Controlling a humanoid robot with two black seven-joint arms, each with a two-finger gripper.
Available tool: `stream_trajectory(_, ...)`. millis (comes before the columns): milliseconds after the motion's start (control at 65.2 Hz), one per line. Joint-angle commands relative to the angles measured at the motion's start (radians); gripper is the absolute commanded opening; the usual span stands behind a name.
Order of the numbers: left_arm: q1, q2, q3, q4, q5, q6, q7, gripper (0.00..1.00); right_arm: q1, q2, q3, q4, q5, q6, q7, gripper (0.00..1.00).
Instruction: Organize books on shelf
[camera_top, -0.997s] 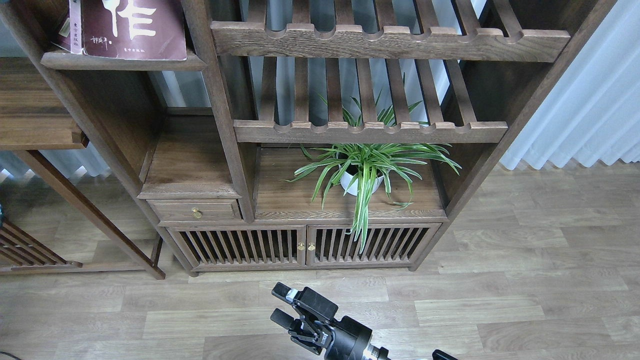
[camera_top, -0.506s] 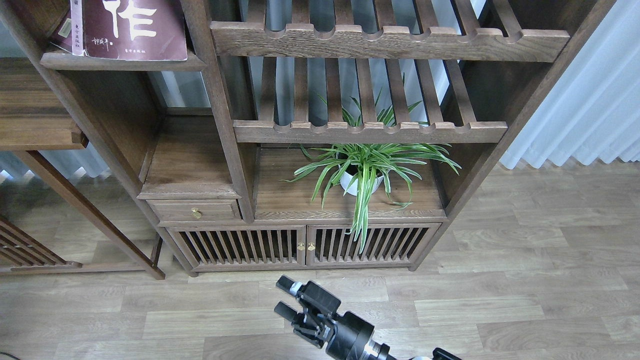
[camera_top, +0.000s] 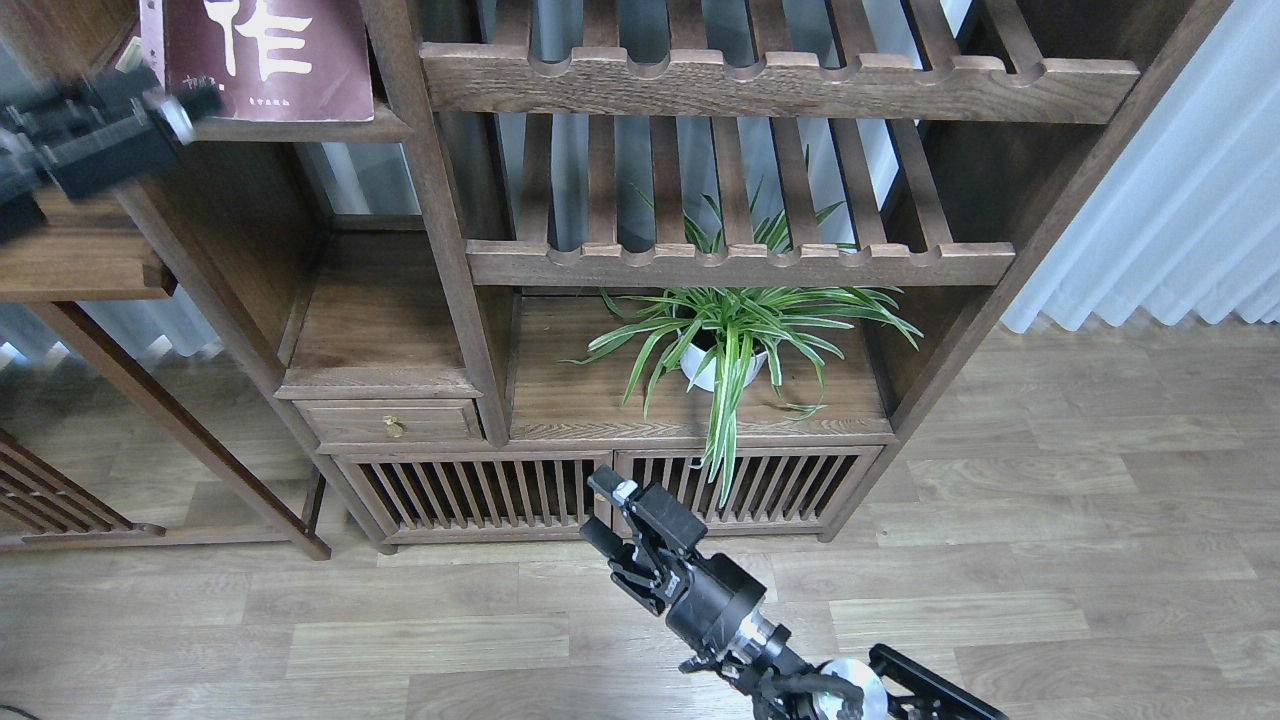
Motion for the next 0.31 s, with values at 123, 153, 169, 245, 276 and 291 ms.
stream_trajectory(123, 0.262, -0.249, -0.035, 0.035, 0.005, 0.0, -0.008, 1.0, 0.064, -0.004, 0.019, -0.058, -0.001, 0.0, -0.002, 0.98)
stream_trajectory(153, 0.281, -0.275, -0.042, 0.048, 0.003, 0.0, -0.008, 1.0, 0.068, -0.004, 0.019, -0.058, -0.001, 0.0, -0.002, 0.98)
stream_trajectory(169, 0.285, -0.28, -0.044, 0.051, 0.005, 0.0, -0.008, 1.0, 0.068, -0.004, 0.019, -0.058, -0.001, 0.0, -0.002, 0.98)
stream_trajectory(245, 0.318, -0.312, -0.047, 0.068, 0.008, 0.0, -0.008, 1.0, 0.07, -0.003, 0.019, -0.058, -0.004, 0.0, -0.003, 0.98)
stream_trajectory(276, 0.328, -0.321, -0.047, 0.078, 0.008, 0.0, -0.008, 1.0, 0.068, -0.003, 0.01, -0.056, -0.006, 0.0, -0.003, 0.98)
stream_trajectory(291, 0.332, -0.326, -0.047, 0.082, 0.005, 0.0, -0.008, 1.0, 0.068, -0.003, 0.007, -0.053, -0.007, 0.0, -0.003, 0.98)
